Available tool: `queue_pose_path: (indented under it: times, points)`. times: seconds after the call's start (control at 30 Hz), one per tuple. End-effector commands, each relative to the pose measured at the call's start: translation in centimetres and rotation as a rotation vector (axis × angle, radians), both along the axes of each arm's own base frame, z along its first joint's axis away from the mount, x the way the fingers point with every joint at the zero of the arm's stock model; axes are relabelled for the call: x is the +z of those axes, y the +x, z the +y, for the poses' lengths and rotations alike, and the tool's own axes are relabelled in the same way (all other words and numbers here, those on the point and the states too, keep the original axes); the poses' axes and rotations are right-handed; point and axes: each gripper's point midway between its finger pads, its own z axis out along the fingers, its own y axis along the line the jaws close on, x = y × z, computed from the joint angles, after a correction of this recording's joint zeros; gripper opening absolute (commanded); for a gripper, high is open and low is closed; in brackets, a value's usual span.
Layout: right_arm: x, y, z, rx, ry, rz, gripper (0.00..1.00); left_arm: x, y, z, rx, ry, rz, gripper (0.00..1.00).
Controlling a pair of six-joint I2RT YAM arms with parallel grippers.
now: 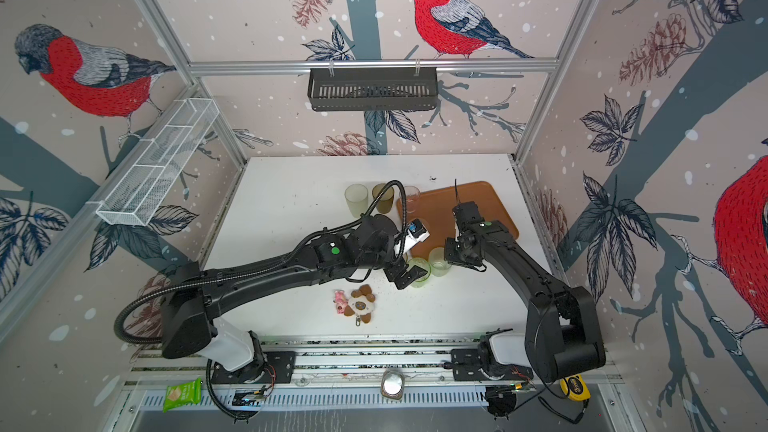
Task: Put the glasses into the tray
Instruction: 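Lower and close the right gripper on the pale green frosted cup's rim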
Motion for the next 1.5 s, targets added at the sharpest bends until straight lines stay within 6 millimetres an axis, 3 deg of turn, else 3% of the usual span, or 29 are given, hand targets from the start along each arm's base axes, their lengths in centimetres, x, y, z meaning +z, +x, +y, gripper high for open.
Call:
queue_pose_path:
  times: [0.0, 1.47]
  points:
    - [-0.08, 0.1, -0.01, 0.009, -0.003, -0.001, 0.27, 0.35, -0.05, -0.18, -0.015, -0.002, -0.017, 0.98]
    - [0.04, 0.02, 0.08, 0.022, -0.014, -0.012, 0.12, 0.79, 0.29, 0.57, 0.033, -0.018, -0.024, 0.98]
